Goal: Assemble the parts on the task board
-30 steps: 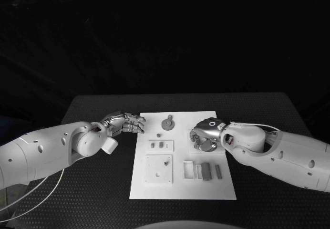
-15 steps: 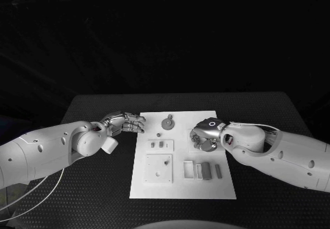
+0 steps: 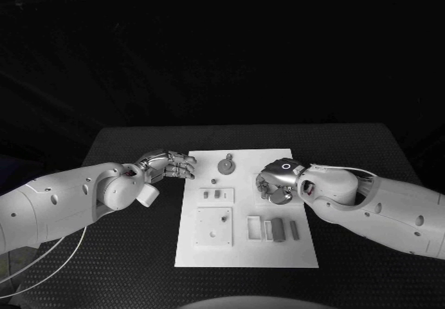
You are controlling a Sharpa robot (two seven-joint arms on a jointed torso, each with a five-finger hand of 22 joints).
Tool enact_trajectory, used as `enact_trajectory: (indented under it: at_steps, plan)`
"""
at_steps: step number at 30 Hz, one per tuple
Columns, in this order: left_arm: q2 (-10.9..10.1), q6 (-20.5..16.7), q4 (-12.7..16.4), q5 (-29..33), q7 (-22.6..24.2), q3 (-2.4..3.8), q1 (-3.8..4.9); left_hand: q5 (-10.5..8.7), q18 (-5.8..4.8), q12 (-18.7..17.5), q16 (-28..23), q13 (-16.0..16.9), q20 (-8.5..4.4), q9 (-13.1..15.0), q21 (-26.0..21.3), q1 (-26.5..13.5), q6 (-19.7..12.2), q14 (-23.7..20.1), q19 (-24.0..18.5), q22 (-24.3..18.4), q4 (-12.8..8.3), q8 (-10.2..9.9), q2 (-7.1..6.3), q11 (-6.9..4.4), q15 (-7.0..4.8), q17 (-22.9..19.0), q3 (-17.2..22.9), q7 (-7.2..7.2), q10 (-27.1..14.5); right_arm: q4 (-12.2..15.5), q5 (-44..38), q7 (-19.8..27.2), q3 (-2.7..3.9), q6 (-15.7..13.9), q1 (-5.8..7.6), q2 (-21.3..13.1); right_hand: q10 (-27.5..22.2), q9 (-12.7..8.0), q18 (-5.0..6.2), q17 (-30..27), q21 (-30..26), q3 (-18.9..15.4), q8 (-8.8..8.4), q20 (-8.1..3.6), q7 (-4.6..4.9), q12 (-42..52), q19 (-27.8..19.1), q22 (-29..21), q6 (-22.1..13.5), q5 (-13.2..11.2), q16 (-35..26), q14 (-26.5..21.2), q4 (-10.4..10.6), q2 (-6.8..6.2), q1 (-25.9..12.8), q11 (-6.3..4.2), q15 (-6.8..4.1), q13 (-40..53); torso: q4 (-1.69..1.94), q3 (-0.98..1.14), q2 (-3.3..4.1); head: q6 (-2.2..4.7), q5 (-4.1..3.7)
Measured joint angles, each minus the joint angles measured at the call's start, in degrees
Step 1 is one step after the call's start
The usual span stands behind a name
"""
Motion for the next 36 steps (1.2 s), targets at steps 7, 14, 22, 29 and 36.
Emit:
enact_trajectory:
  at_steps: [7,14,22,29,36]
  plan:
    - [0.02,0.16,-0.03,0.00,-0.16,0.00,0.00,0.00,0.00,0.00,0.00,0.00,0.00,0.00,0.00,0.00,0.00,0.00,0.00,0.00,0.00,0.00,0.00,0.00,0.00,-0.01,0.00,0.00,0.00,0.70,0.71,-0.16,0.00,-0.75,0.00,-0.33,0.20,0.05,0.05,0.00,0.00,0.29,0.01,0.00,-0.08,0.11,0.00,0.00,0.46,0.00,0.00,0.08,-0.29,-0.21,-0.21,-0.20,-0.08,0.39,0.00,0.00,0.00,-0.02,0.02]
    - [0.03,0.30,-0.16,0.00,-0.32,0.00,0.00,0.00,0.00,0.00,0.00,-0.01,0.00,0.00,0.00,0.00,0.00,0.00,0.00,0.00,0.00,0.00,0.00,-0.14,0.00,-0.01,0.00,0.00,0.15,2.74,2.26,-0.53,0.49,-1.27,0.03,-1.44,0.20,0.35,0.12,0.01,0.03,0.28,0.01,0.00,-0.10,0.11,0.00,0.00,0.49,-0.05,0.00,0.10,-0.29,-0.27,-0.27,-0.19,-0.10,0.37,0.00,0.01,-0.01,0.07,0.09]
    - [-0.04,0.46,-0.08,-0.01,-0.49,0.00,0.00,0.00,0.00,0.00,0.00,-0.01,-0.21,-0.01,0.00,0.00,0.00,0.00,0.21,-0.01,0.00,0.00,0.00,-0.14,0.00,0.04,0.00,0.00,0.15,5.50,4.01,-0.61,2.21,-1.59,0.26,-2.04,0.20,0.38,0.18,0.01,0.23,0.60,0.30,0.00,-0.08,0.10,0.00,0.00,0.47,-0.05,0.00,0.12,-0.30,-0.44,-0.41,-0.19,-0.12,0.58,-0.06,-0.03,-0.03,0.24,0.15]
    - [-0.07,0.52,-0.01,-0.01,-0.60,0.00,0.00,0.00,0.00,0.00,0.00,0.03,-0.21,-0.01,0.00,0.00,0.00,0.20,0.21,-0.01,-0.16,0.00,0.00,-0.13,0.20,0.03,-0.15,0.00,0.14,6.57,4.66,-0.70,2.37,-1.83,0.48,-1.53,0.31,0.36,0.22,0.01,0.23,0.60,0.31,0.01,-0.26,0.10,0.00,0.00,0.64,-0.05,0.00,0.17,-0.29,-0.34,-0.50,-0.10,-0.17,0.58,-0.04,-0.09,-0.03,0.42,0.15]
    - [0.06,0.58,-0.10,-0.01,-0.63,0.00,0.00,0.00,0.00,0.00,0.00,0.03,-0.21,-0.03,0.00,0.00,0.00,0.20,0.21,-0.01,-0.16,0.00,0.00,-0.12,0.20,0.03,-0.15,0.00,0.13,7.87,4.99,-0.54,2.37,-1.92,0.40,2.84,0.32,0.32,0.31,0.01,0.23,0.60,0.31,0.01,-0.27,0.10,0.01,0.00,0.64,-0.05,0.00,0.21,-0.29,-0.33,-0.77,-0.10,-0.21,0.75,-0.07,-0.07,-0.03,0.49,0.58]
